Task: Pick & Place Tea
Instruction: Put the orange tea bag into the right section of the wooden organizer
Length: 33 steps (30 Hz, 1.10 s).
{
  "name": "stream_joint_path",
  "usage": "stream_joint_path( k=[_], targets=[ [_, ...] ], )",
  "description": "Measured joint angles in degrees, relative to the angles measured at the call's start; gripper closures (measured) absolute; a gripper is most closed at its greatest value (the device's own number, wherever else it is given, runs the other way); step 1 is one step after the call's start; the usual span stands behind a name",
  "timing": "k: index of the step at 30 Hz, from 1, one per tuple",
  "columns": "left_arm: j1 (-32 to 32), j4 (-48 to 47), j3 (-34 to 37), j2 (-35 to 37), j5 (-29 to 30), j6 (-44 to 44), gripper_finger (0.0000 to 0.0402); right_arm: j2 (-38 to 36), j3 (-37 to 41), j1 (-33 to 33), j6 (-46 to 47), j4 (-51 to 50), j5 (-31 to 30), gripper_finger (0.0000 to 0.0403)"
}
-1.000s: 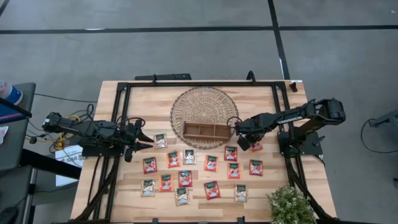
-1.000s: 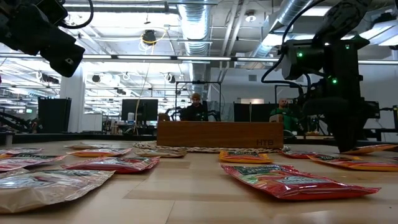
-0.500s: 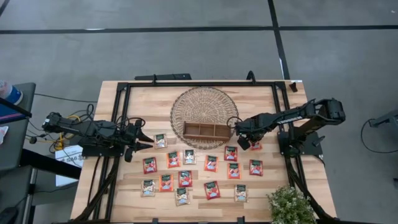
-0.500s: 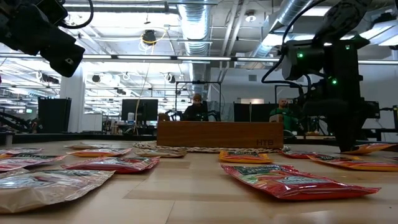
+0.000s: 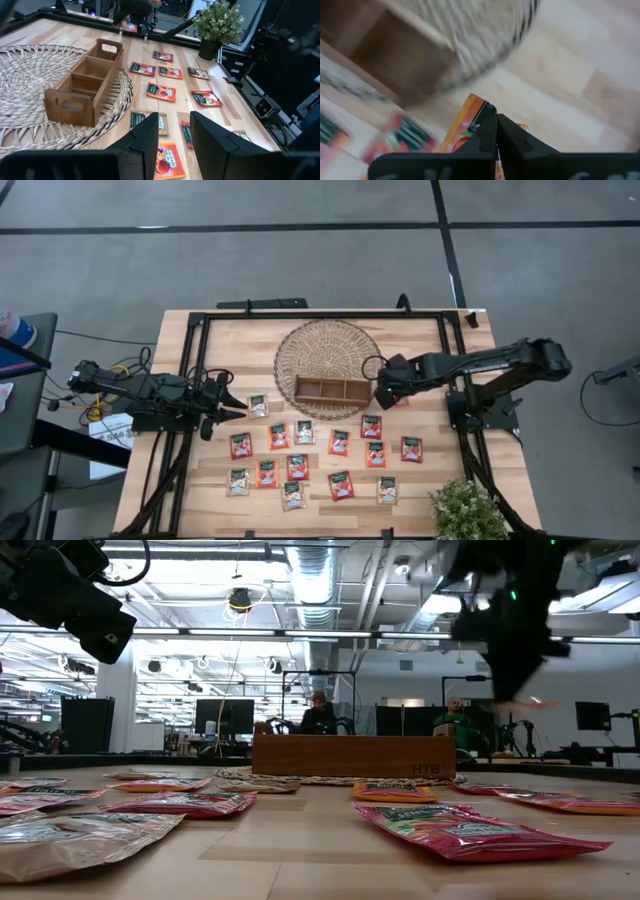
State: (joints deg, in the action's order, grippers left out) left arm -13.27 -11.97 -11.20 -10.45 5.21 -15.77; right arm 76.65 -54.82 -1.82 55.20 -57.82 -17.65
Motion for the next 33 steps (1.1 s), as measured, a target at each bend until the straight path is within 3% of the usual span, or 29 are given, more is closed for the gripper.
stream_joint_path(
  k=[10, 19, 28, 33],
  targets=[
    [-0.01, 0.00, 0.00, -0.01, 0.00, 0.22, 0.0298, 2.58, -6.80, -8.40, 6.74, 10.69, -22.97, 0.0403],
    [0.00, -0.08, 0.00, -0.01, 0.01, 1.75, 0.0298, 12.61, -8.69, -10.71, 7.37, 18.22, -33.29, 0.0403],
    [0.01, -0.04, -0.02, -0.01, 0.00, 1.55, 0.0298, 22.33, -19.96, -10.95, 3.44, 11.35, -43.29, 0.0403],
    [-0.01, -0.04, -0.02, -0.01, 0.00, 1.51, 0.0298, 27.23, -26.69, -11.38, 6.80, -1.56, -46.04, 0.0403]
  ],
)
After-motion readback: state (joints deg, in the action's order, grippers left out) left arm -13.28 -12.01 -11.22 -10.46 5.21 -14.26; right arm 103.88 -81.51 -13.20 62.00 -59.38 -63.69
